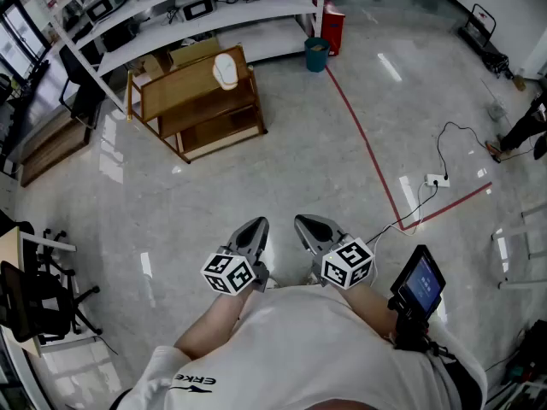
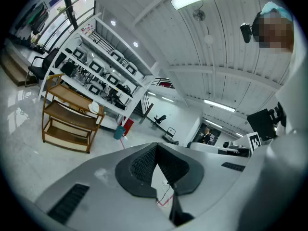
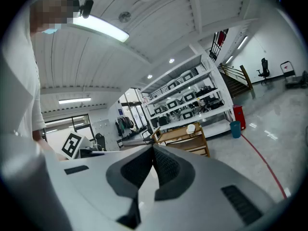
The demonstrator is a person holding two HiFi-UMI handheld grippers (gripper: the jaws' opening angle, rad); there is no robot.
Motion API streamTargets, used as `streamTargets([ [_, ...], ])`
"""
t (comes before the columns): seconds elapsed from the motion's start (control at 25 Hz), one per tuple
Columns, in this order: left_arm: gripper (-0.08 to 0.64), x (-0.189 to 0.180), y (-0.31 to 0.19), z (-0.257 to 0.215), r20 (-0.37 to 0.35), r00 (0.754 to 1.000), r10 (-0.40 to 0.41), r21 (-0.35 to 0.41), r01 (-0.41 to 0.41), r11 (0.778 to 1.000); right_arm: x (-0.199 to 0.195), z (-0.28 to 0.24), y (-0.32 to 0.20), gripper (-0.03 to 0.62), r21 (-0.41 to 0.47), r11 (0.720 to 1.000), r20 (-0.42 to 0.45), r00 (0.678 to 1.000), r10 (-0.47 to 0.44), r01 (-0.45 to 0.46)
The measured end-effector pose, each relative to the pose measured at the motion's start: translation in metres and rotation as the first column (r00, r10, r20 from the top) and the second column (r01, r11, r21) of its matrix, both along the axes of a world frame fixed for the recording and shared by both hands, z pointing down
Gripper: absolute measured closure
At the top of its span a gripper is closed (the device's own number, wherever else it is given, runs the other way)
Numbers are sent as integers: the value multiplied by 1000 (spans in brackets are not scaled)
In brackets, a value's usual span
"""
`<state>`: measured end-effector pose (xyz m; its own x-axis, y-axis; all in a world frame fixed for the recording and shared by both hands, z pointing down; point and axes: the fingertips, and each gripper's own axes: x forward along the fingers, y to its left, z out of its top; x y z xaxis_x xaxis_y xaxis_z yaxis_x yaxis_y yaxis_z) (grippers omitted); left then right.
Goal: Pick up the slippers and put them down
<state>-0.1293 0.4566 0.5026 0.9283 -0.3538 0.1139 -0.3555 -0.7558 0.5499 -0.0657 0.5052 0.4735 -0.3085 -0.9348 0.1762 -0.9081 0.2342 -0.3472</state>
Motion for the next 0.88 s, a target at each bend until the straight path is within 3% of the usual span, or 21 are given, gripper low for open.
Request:
streamTargets([
  [0.44,556,4,4,2,6,1000,1,-6,-1,1000,1,2,3,587,5,1000,-10,1000,-11,12],
  [0.88,557,7,14,2,3,1000,-22,-2,22,1000,2,-12,15,586,127,990,84,994,-71,60],
])
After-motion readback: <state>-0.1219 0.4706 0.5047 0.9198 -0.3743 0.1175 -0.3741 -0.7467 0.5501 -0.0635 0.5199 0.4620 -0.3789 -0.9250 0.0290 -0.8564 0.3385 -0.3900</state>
